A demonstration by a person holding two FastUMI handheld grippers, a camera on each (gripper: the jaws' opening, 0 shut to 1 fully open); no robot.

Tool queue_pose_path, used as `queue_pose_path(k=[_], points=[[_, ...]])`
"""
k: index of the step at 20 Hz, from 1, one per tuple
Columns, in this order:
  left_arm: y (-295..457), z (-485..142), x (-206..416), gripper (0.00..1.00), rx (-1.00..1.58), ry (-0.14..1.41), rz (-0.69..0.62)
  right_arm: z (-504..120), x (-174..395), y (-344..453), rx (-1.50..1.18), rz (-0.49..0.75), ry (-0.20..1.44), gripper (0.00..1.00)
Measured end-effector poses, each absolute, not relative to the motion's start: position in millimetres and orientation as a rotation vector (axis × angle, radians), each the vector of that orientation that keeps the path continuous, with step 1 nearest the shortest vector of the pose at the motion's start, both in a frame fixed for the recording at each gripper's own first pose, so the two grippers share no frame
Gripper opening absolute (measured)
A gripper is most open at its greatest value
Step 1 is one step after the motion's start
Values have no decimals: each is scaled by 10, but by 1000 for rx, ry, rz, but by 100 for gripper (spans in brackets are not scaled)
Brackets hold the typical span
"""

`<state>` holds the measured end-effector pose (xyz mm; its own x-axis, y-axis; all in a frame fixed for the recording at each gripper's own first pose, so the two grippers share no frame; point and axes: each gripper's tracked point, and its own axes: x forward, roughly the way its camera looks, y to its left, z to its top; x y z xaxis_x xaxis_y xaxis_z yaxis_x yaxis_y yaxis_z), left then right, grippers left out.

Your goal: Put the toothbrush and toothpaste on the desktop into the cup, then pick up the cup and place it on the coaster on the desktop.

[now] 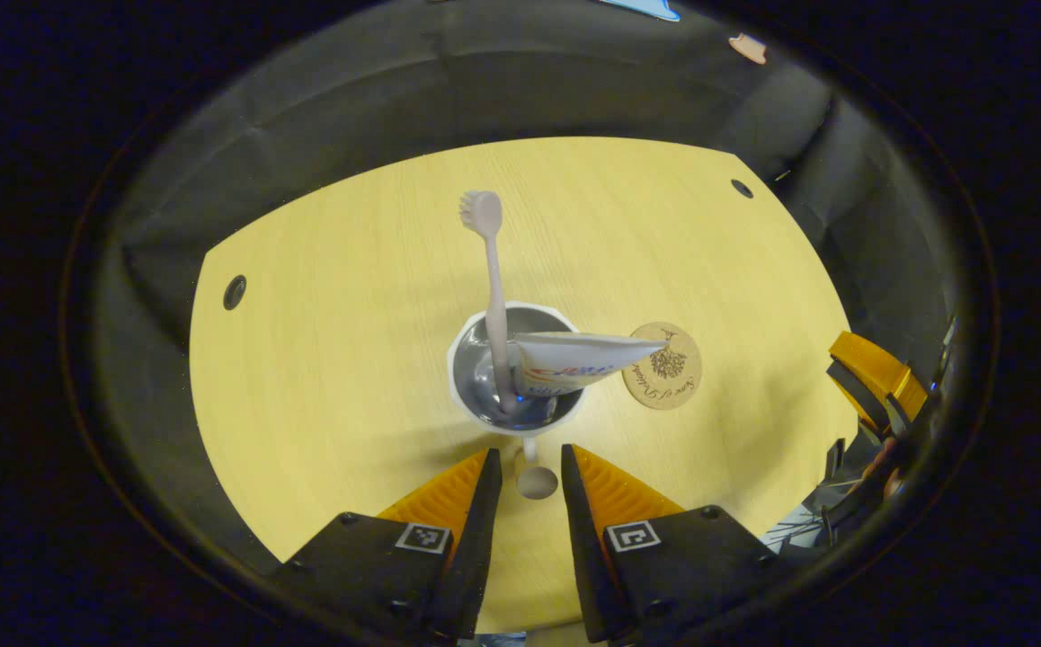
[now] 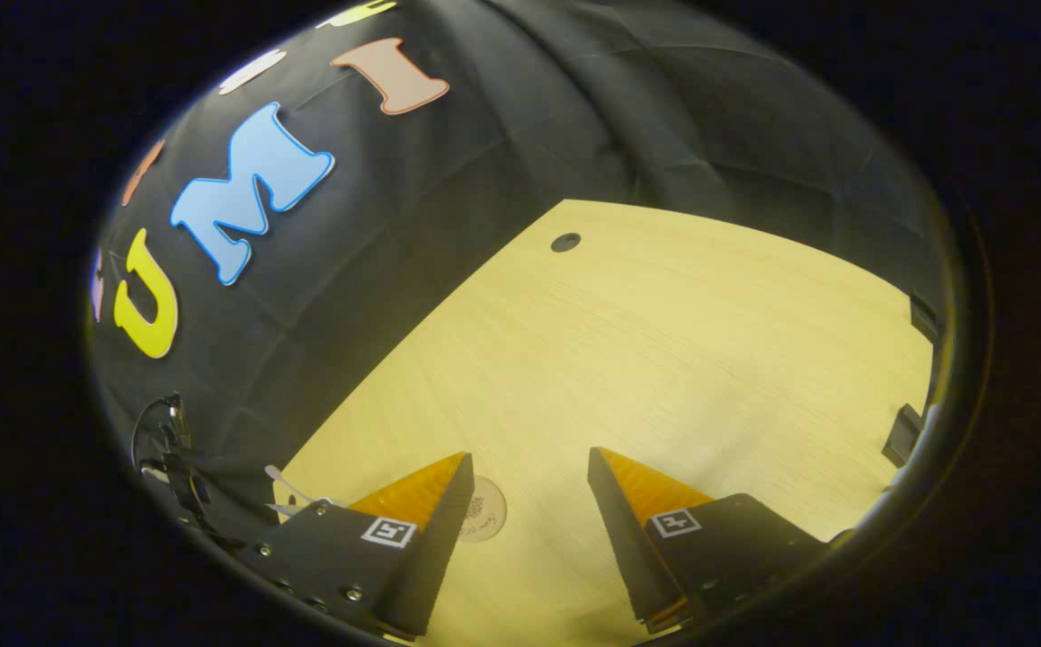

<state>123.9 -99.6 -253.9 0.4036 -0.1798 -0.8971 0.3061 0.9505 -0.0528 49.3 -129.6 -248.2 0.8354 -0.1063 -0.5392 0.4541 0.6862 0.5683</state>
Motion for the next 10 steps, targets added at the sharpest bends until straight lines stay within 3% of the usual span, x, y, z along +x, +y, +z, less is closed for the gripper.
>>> queue_pose_path(k=[1, 4, 5, 6, 8, 9, 10], points=[[-1002, -2599, 1256, 49, 122, 1128, -303, -2508, 503, -1296, 754, -332, 502, 79], [-989, -2747, 1337, 49, 121, 1159, -291, -2530, 467, -1322, 753, -337, 515, 79], [-989, -2781, 1367, 43, 123, 1167, -287, -2542, 474, -1321, 755, -340, 520, 79], [-1003, -2819, 1387, 49, 127, 1175, -285, -2548, 474, -1328, 758, -342, 525, 79], [-1014, -2903, 1431, 49, 131, 1192, -271, -2582, 482, -1334, 766, -345, 537, 79], [-1022, -2940, 1445, 43, 127, 1202, -264, -2606, 482, -1334, 769, -345, 543, 79], [-1025, -2995, 1456, 43, 123, 1210, -258, -2629, 481, -1339, 770, -345, 547, 79]])
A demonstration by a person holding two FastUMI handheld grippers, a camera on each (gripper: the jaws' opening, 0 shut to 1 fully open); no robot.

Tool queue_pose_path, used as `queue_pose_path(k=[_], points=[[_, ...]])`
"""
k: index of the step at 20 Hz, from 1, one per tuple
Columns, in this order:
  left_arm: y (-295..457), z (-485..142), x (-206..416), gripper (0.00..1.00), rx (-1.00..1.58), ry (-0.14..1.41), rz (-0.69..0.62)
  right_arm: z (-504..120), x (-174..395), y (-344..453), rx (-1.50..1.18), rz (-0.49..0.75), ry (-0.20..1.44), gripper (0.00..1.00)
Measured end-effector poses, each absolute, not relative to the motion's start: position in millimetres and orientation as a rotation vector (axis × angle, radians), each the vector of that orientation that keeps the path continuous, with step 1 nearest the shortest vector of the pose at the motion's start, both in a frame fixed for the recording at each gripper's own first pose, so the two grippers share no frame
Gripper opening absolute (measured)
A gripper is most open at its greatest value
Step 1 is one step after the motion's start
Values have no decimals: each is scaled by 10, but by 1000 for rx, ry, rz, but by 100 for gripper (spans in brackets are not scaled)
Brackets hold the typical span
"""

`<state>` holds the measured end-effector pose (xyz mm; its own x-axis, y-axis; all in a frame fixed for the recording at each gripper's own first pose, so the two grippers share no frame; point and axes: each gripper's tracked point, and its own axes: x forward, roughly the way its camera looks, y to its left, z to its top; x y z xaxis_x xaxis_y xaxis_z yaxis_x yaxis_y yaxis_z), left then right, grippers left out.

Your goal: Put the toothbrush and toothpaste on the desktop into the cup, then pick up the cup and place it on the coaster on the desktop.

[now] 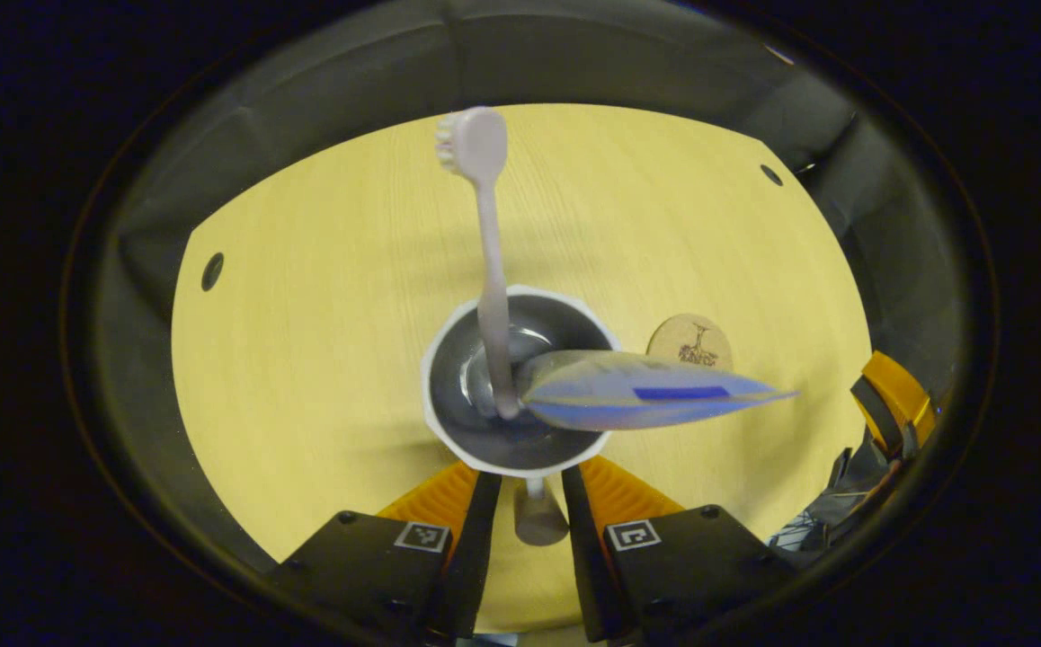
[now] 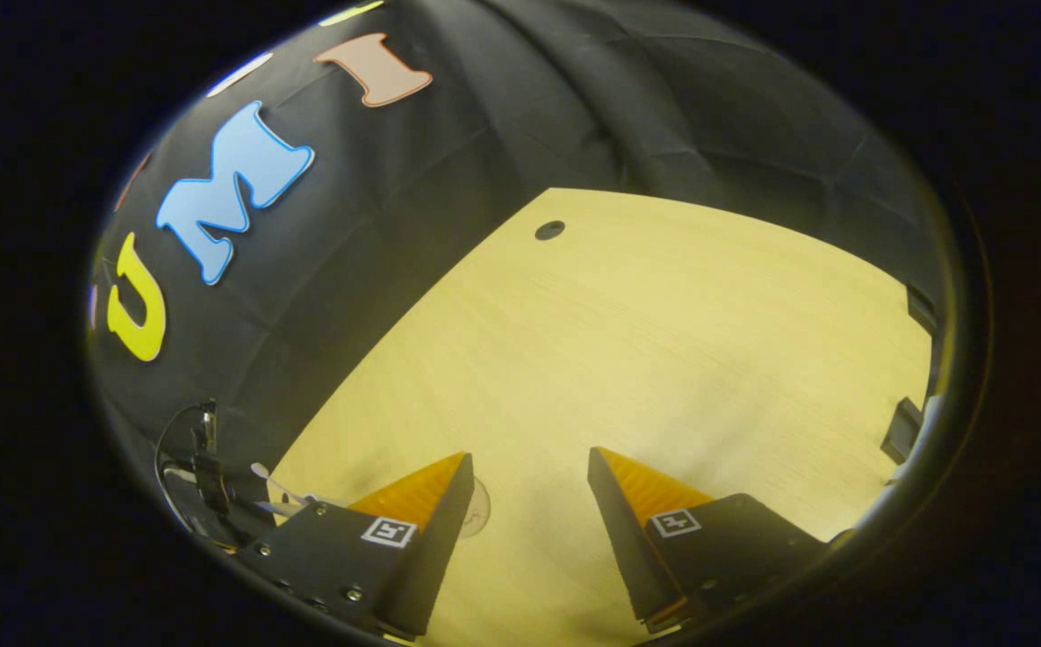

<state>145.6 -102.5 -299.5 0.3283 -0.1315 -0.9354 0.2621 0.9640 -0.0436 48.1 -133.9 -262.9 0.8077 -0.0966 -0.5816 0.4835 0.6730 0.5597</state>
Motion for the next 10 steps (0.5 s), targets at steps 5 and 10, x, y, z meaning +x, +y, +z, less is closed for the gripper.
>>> queue_pose_path(k=[5, 10], points=[[-1028, -3165, 1467, 45, 71, 1231, -215, -2681, 447, -1349, 770, -342, 567, 79], [-1047, -3146, 1444, 35, 85, 1216, -202, -2711, 403, -1393, 782, -345, 580, 79]])
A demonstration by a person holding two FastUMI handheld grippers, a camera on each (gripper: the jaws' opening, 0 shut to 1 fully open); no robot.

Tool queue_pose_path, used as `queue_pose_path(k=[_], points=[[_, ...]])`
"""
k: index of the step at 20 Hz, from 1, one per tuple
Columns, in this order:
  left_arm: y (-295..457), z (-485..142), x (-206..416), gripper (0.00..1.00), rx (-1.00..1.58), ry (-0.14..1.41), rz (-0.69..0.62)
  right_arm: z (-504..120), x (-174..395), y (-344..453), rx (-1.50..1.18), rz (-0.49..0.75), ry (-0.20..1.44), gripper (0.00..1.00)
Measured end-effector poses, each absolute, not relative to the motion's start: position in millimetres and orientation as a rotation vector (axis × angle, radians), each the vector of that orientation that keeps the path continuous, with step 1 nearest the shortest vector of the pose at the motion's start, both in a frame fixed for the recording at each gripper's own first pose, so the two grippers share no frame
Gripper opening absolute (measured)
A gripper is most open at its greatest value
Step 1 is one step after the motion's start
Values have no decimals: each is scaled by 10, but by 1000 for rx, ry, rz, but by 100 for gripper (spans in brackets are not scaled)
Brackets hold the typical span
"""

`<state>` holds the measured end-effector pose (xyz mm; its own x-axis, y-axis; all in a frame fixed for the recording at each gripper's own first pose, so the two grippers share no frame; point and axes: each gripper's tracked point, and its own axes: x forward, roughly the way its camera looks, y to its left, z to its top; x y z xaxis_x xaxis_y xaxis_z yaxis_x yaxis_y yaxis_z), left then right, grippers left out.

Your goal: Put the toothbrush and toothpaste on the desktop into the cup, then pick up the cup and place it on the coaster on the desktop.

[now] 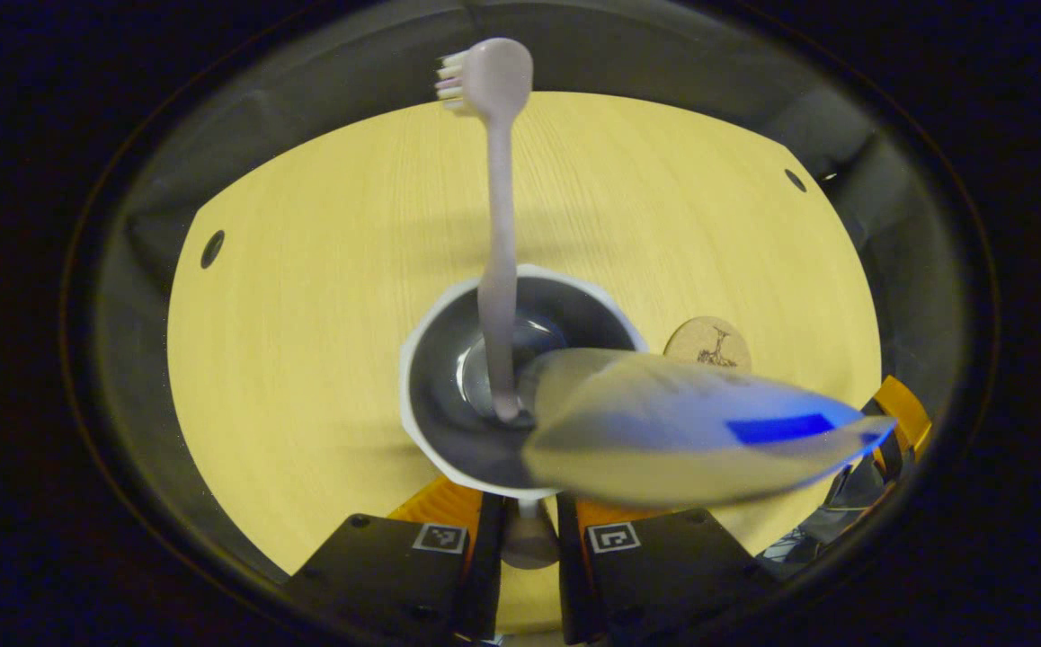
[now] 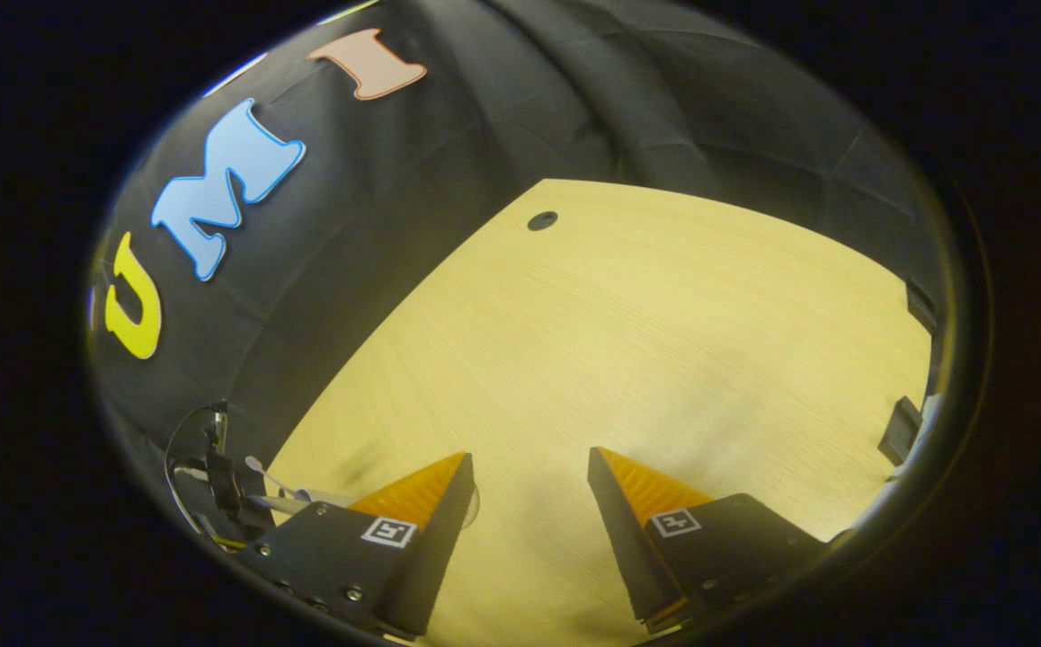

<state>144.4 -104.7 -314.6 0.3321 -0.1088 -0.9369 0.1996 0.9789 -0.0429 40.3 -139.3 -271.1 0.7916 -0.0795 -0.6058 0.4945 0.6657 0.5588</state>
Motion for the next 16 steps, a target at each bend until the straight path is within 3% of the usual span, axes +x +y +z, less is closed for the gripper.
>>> queue_pose_path(k=[1, 3, 4, 16], points=[[-1052, -3130, 1443, 29, 80, 1215, -202, -2710, 388, -1403, 788, -347, 582, 79], [-1082, -3131, 1396, 36, 80, 1211, -211, -2711, 378, -1439, 795, -352, 579, 79], [-1109, -3135, 1375, 31, 77, 1207, -215, -2702, 378, -1461, 797, -352, 578, 79], [-1927, -2872, 1246, 28, 160, 1150, -345, -2698, 146, -1687, 828, -380, 555, 79]])
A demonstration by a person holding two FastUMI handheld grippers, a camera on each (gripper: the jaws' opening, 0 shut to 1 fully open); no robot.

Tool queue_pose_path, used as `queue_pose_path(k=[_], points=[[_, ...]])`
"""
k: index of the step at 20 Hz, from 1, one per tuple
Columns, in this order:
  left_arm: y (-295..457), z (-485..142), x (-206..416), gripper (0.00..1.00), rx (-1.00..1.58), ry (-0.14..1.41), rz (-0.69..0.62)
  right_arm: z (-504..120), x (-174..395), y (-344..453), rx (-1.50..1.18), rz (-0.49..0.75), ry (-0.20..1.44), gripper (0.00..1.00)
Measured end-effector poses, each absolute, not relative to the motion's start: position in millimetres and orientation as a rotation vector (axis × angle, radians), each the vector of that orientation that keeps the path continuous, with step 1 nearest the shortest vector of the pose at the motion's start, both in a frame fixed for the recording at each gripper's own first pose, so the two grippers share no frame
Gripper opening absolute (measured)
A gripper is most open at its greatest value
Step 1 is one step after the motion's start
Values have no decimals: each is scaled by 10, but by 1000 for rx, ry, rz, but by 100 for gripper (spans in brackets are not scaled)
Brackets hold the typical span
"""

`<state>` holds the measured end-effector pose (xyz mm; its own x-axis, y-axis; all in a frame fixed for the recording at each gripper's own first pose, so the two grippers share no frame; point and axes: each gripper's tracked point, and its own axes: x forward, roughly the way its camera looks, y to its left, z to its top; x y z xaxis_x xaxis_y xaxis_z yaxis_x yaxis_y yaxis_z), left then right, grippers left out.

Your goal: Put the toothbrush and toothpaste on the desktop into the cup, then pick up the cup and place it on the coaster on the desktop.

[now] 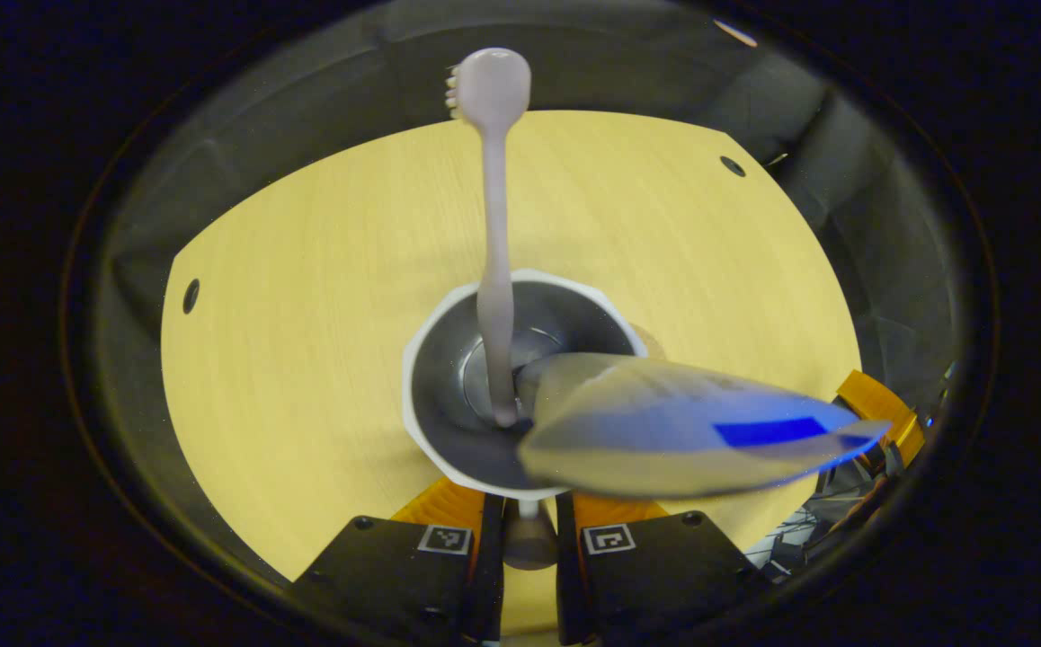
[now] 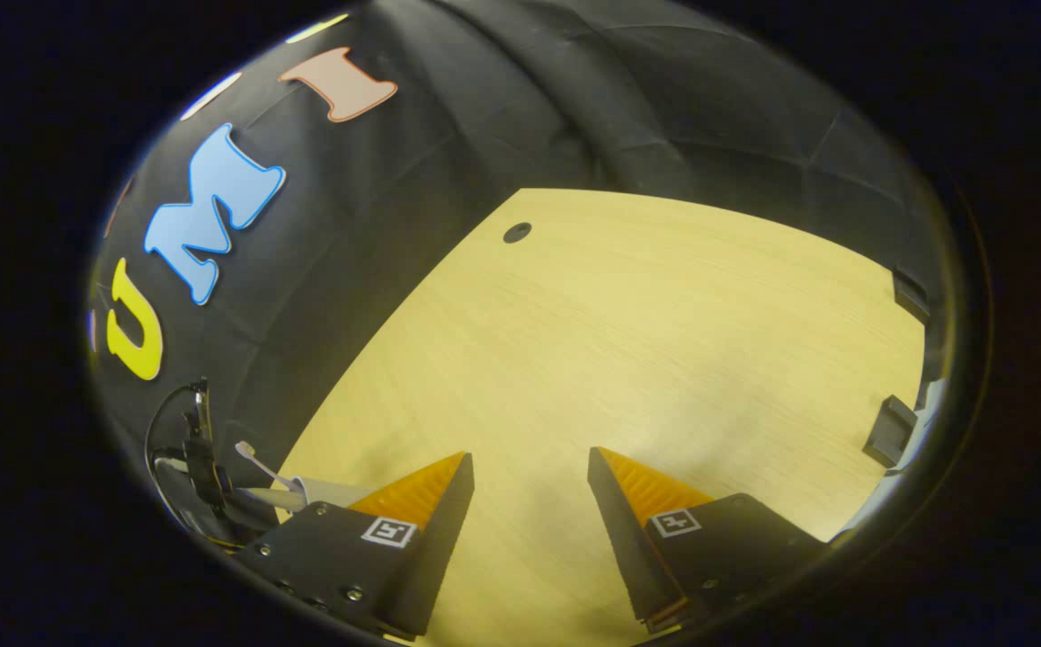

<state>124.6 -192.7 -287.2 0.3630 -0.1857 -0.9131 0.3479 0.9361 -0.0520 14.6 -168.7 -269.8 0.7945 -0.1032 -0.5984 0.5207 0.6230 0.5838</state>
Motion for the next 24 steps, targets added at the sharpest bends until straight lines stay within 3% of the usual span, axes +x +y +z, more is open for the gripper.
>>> queue_pose_path(k=[3, 4, 6, 7, 8, 9, 11, 12, 15, 17, 18, 19, 24], points=[[-2196, -2826, 1220, 26, 176, 1151, -378, -2704, 39, -1805, 845, -404, 547, 79], [-2273, -2810, 1217, 31, 180, 1153, -384, -2713, 0, -1839, 851, -412, 545, 79], [-2403, -2765, 1217, 26, 191, 1155, -392, -2747, -39, -1912, 863, -427, 544, 79], [-2460, -2741, 1214, 31, 197, 1155, -395, -2765, -64, -1941, 869, -434, 545, 79], [-2450, -2867, 1221, 26, 204, 1157, -398, -2780, -88, -1972, 874, -441, 546, 79], [-2478, -2839, 1197, 31, 212, 1159, -401, -2802, -115, -1997, 875, -448, 547, 79], [-2539, -2908, 1168, 27, 236, 1162, -401, -2819, -152, -2040, 877, -454, 550, 79], [-2548, -2949, 1154, 36, 246, 1165, -399, -2809, -172, -2045, 878, -454, 550, 79], [-2583, -3034, 1100, 31, 250, 1178, -398, -2819, -211, -2052, 875, -449, 555, 79], [-2606, -3049, 1125, 36, 257, 1172, -392, -2820, -234, -2052, 869, -445, 559, 79], [-2630, -3055, 1141, 27, 260, 1168, -391, -2835, -245, -2057, 867, -446, 564, 79], [-2639, -3062, 1139, 31, 261, 1171, -389, -2857, -256, -2050, 869, -444, 569, 79], [-2755, -2999, 1161, 36, 245, 1142, -404, -2885, -265, -2006, 883, -429, 582, 79]])
